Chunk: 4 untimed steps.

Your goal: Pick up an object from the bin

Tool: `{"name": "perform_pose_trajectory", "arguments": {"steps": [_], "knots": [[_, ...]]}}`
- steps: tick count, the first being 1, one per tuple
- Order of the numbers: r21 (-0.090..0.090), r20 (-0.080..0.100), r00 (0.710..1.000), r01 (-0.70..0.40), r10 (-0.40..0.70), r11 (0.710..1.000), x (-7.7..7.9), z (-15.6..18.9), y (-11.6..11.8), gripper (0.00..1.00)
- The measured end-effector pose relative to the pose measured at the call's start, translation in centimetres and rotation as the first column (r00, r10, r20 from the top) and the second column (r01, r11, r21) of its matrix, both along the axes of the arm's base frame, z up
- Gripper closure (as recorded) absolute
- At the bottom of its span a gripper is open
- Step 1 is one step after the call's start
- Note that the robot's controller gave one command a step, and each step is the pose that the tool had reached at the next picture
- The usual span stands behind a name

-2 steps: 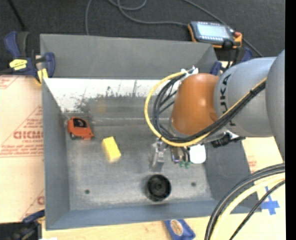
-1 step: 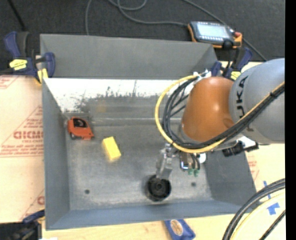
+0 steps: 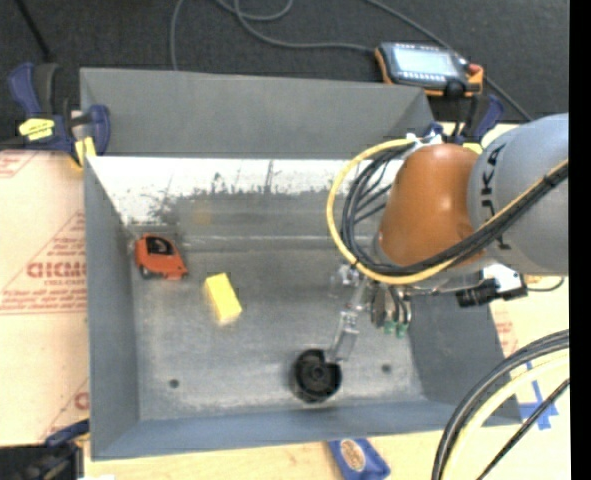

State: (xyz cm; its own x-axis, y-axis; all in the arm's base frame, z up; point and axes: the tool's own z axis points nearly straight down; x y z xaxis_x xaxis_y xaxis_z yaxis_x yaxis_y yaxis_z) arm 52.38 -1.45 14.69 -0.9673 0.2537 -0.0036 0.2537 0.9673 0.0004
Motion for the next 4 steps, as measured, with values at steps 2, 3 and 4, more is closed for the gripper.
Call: {"name": "perform_pose_trajectory", "arguments": {"steps": [2, 3, 4], "knots": [[-0.002, 0.008, 0.999, -0.052, 0.052, 0.999, -0.7, -1.7, 0.5, 0.0], [0.0, -0.003, 0.998, -0.069, 0.069, 0.998, -1.6, -5.6, 1.3, 0.0], [0.003, 0.001, 0.999, -0.037, 0.037, 0.999, -4.7, -7.3, 1.2, 1.0]]}}
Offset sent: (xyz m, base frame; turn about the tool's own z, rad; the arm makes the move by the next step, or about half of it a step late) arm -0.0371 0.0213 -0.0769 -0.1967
